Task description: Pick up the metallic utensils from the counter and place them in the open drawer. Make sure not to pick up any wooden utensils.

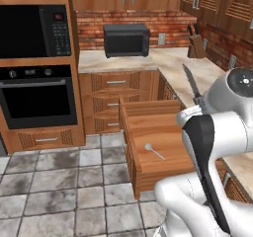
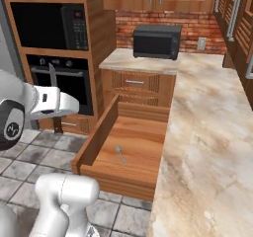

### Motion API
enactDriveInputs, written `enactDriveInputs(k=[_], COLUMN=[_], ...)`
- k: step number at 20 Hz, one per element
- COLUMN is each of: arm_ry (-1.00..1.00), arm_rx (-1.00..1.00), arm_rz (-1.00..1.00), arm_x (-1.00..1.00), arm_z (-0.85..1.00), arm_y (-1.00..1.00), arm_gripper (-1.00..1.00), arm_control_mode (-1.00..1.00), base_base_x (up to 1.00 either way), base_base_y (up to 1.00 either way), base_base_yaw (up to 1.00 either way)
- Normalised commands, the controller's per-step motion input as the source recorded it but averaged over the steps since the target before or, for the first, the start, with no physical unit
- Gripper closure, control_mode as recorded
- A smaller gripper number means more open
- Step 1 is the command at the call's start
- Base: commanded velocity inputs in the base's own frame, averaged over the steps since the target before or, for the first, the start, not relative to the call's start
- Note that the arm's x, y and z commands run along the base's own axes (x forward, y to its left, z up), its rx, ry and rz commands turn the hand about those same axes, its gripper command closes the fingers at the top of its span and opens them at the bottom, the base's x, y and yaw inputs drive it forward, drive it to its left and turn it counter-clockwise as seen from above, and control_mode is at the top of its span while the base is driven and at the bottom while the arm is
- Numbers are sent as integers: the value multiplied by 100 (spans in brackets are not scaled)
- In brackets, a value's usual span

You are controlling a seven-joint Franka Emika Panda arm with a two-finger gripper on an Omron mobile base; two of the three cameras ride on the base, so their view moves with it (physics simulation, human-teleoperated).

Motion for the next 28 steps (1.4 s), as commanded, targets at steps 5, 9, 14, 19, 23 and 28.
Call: enactDriveInputs(k=[5,9,14,19,23,28], arm_ry=[63,53,31,11,9,9], arm_rx=[0,2,1,1,2,0], arm_rz=[0,11,6,1,5,10], arm_x=[99,79,97,100,98,85], arm_z=[-76,-100,-100,-100,-98,-99], arm_y=[-18,-48,-14,-15,-40,-29], arm_gripper=[100,100,100,100,100,100], arm_control_mode=[-100,-100,-100,-100,-100,-100], base_base_x=[0,0,0,0,0,0], base_base_y=[0,0,0,0,0,0], base_base_yaw=[0,0,0,0,0,0])
